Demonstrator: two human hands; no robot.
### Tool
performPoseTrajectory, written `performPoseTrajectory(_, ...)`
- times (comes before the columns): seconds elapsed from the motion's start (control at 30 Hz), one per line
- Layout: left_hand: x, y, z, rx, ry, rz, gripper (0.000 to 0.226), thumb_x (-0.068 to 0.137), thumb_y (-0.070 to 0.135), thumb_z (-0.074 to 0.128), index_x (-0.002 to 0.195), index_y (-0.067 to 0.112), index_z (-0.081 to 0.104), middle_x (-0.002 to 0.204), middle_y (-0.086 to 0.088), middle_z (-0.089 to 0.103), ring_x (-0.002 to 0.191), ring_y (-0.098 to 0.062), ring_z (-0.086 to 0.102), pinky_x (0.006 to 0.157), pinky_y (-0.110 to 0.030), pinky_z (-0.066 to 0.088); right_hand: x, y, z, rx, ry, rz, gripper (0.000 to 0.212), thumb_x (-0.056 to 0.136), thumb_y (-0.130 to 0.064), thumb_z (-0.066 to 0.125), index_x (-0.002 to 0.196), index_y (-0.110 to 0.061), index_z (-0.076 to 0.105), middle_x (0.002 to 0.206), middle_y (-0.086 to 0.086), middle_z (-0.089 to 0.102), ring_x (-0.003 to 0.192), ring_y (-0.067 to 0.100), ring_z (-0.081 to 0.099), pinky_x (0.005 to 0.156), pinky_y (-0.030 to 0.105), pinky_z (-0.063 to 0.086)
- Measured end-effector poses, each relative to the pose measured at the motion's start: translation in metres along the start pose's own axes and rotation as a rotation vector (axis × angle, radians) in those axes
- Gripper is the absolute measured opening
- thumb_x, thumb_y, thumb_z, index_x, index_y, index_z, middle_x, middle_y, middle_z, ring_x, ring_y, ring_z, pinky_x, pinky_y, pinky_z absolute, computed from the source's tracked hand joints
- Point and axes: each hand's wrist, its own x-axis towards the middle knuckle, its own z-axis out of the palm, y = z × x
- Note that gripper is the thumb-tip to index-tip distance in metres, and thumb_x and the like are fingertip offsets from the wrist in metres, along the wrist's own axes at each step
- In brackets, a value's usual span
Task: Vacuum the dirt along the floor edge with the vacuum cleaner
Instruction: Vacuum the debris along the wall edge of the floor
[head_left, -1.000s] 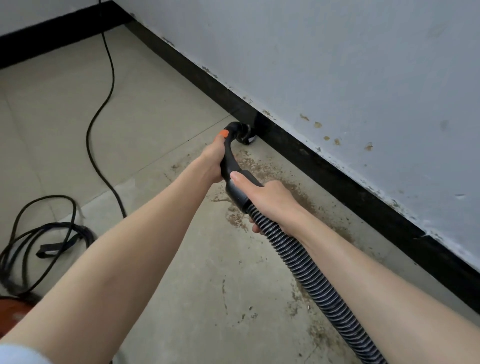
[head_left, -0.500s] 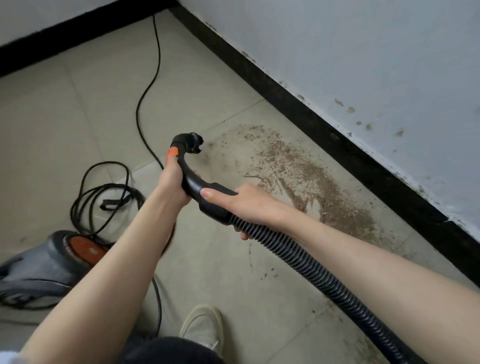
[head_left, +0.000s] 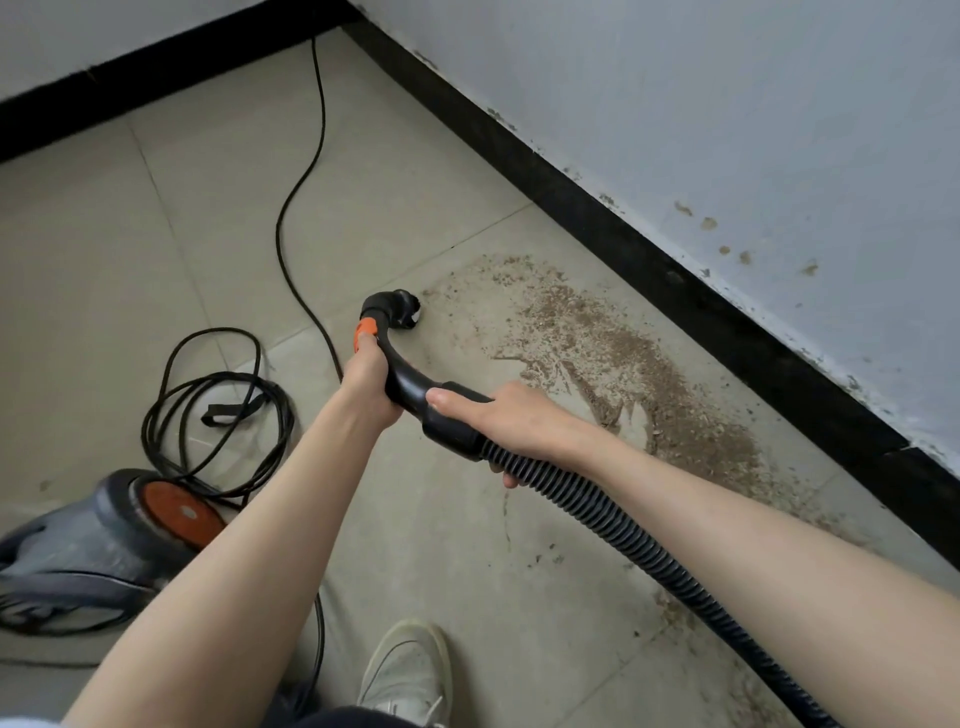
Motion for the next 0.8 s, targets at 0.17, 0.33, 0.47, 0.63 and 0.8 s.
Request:
performPoseTrajectory(0.17,0.009,0.003,0.012,0.063,-0.02,-0.008,0.075,0.085,0.063,0.054,0.133,0.007,0.046,0.115,-0.01,0.059,0.098,-0.024,0.057,0.084,-0.035,0.047,0.006,0.005,-0.004,0.009,0.025,0.002,0.074,0.075,-0.08,0.052,0.08,-0.006,0.062,0.053,0.006,0.066,0.046,0.022,0.066,0.058,0.034,0.059)
performPoseTrajectory(0.33,0.014,0.009,0.025,0.108,-0.047,0.013,0.07,0.087,0.061,0.053,0.132,0.007,0.049,0.12,-0.006,0.061,0.099,-0.018,0.061,0.08,-0.033,0.049,0.012,0.007,-0.008,0.045,0.045,0.001,0.072,0.077,-0.079,0.052,0.08,-0.007,0.061,0.045,-0.001,0.061,0.045,0.02,0.066,0.055,0.031,0.057)
performPoseTrajectory(0.47,0.015,0.011,0.045,0.143,-0.091,0.018,0.069,0.089,0.06,0.051,0.131,0.006,0.048,0.118,-0.005,0.061,0.088,-0.015,0.06,0.071,-0.033,0.048,0.016,0.01,-0.019,0.08,0.074,0.015,0.072,0.078,-0.077,0.052,0.085,-0.006,0.062,0.047,0.002,0.063,0.044,0.022,0.065,0.048,0.028,0.055)
performPoseTrajectory(0.63,0.019,0.013,0.078,0.22,-0.134,0.033,0.067,0.089,0.061,0.051,0.126,0.005,0.05,0.084,-0.005,0.056,0.071,-0.018,0.055,0.067,-0.031,0.048,0.02,0.018,-0.037,0.141,0.136,0.056,0.07,0.078,-0.077,0.053,0.082,-0.008,0.063,0.045,0.0,0.062,0.043,0.02,0.065,0.043,0.022,0.047)
performPoseTrajectory(0.8,0.023,0.018,0.111,0.333,-0.187,0.085,0.066,0.09,0.059,0.051,0.132,0.008,0.049,0.088,-0.004,0.054,0.07,-0.017,0.052,0.075,-0.03,0.048,0.026,0.02,-0.049,0.213,0.217,0.102,0.074,0.075,-0.08,0.053,0.086,-0.007,0.059,0.053,0.006,0.067,0.046,0.022,0.068,0.041,0.023,0.048)
